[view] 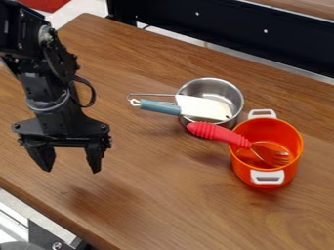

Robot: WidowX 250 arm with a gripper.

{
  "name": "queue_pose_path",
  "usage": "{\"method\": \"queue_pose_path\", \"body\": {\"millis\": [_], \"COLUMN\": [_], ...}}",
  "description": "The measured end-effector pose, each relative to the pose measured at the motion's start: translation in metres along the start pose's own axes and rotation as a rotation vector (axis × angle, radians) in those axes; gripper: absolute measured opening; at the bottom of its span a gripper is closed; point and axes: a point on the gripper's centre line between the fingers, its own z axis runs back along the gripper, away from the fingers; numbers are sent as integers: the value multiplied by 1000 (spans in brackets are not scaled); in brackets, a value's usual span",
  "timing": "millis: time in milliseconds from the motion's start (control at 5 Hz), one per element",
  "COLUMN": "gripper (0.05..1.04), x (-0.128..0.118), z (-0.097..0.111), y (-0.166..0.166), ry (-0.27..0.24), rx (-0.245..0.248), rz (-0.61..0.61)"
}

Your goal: Put the knife in the silver pot

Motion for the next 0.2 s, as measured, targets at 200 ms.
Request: {"method": "queue_pose_path", "body": {"millis": [200], "gripper": [1000], "x": [0], "z": [0], "y": [0], "ry": [0], "rx": [0], "rz": [0]}}
